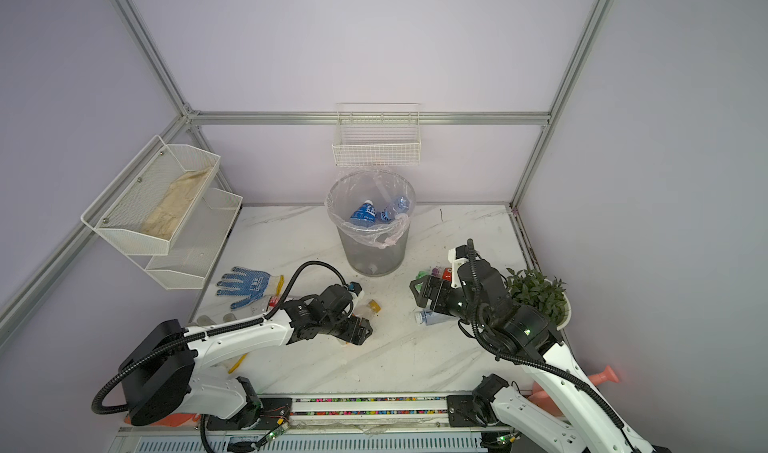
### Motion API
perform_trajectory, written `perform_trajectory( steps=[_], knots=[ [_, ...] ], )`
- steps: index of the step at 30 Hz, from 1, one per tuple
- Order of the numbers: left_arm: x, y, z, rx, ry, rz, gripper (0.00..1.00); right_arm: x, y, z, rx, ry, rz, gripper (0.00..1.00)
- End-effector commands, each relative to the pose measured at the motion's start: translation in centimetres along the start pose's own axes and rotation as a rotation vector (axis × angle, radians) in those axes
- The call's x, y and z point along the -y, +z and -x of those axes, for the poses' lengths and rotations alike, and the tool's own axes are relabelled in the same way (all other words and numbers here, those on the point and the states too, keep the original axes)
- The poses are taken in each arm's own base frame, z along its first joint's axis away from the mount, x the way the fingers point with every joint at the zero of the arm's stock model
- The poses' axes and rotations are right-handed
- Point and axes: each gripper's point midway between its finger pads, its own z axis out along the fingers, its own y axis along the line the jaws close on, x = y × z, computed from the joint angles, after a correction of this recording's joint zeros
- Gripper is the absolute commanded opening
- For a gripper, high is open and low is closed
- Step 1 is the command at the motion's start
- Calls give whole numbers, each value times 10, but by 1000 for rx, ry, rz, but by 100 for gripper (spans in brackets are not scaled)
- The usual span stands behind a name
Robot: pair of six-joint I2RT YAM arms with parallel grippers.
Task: Throw the plastic bottles in the bin
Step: 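Lower the left gripper around the orange-labelled bottle's neck, then close the left gripper on the orange-labelled bottle and lift it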
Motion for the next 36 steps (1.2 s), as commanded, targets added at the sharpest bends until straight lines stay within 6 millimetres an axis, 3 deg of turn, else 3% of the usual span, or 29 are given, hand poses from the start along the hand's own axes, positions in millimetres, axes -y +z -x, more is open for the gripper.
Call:
perform_trajectory(
  steps=[1, 5, 11, 16, 31, 34, 36],
  knots=[
    [-8, 13, -14, -40, 1, 28, 87, 2, -2, -1, 10, -2, 2, 92],
    [-11, 14, -13, -57, 8, 57, 87, 3, 4, -4, -3, -10, -1, 92],
    [-12, -4, 1, -13, 31, 90, 90, 6, -3, -4, 15, -26, 0, 93],
    [-22, -12, 10, -25, 62, 184, 99, 14, -1, -11, 9, -37, -10, 94],
    [-37, 33, -14, -179, 74, 247, 100, 28, 0, -22, 9, -60, -21, 96],
    [-38, 35, -16, -185, 76, 248, 92, 29, 0, -22, 14, -59, -20, 96],
    [-38, 34, -18, -188, 77, 247, 77, 29, 1, -22, 17, -55, -18, 96]
  ],
)
